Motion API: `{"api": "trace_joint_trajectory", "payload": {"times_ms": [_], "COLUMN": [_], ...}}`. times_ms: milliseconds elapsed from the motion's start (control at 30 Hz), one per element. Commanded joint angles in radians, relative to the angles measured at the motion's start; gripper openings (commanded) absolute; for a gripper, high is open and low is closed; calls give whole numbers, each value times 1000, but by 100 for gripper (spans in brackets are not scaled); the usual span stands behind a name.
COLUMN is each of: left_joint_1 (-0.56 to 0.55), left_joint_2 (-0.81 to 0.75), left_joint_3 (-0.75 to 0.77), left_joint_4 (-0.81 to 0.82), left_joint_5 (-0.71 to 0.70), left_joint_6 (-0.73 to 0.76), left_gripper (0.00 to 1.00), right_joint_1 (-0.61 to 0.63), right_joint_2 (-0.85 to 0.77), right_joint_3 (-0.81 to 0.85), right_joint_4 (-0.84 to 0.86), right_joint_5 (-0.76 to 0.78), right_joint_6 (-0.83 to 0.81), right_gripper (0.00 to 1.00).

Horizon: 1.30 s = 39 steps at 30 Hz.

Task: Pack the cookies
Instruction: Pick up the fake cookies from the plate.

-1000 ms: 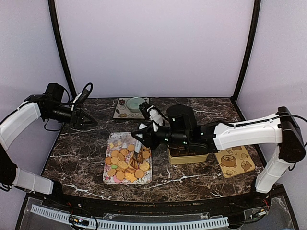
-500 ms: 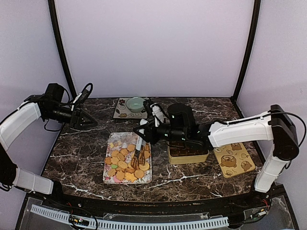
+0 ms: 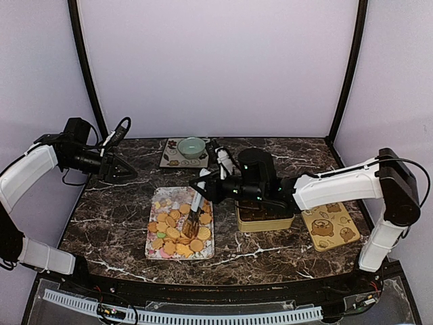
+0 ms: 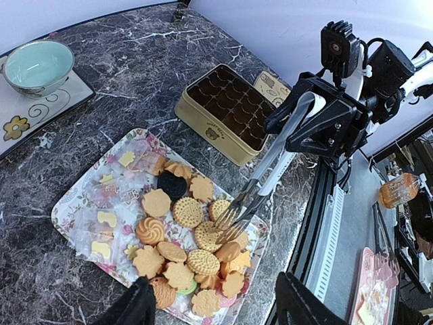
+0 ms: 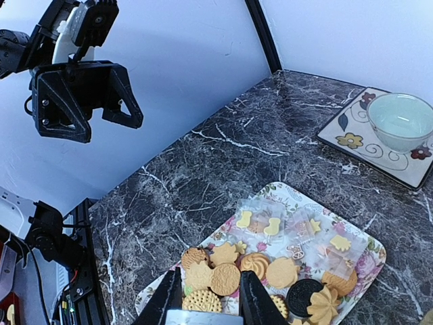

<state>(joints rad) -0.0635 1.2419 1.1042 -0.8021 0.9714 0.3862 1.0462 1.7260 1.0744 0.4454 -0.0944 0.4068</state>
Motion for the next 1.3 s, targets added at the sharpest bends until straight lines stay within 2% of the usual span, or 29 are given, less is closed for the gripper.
{"api": "trace_joint_trajectory", "payload": {"times_ms": [0, 133, 333, 467, 1033, 1267], "left_joint_1": [4, 3, 3, 4, 2, 3], "left_joint_2": [-7, -1, -8, -4, -4, -5], "left_joint_3": [-24, -46, -61, -57, -38, -32], "left_joint_4": [-4, -11, -15, -24, -37, -40], "left_joint_5": [51, 111, 106, 107, 81, 78], "left_joint_6": [12, 11, 33, 36, 39, 40], "left_gripper": [62, 63, 63, 63, 63, 63], "right_joint_1": [0, 1, 35, 59, 79, 83], "right_joint_2": [-38, -67, -89, -75, -51, -11], "right_joint_3": [3, 12, 7, 13, 61, 106], "right_joint_4": [73, 66, 26, 1, -15, -27], "right_joint_5": [2, -22, -55, -63, -16, -78], "right_joint_6": [13, 12, -22, -49, -143, -144], "right_gripper": [13, 14, 24, 28, 31, 31]}}
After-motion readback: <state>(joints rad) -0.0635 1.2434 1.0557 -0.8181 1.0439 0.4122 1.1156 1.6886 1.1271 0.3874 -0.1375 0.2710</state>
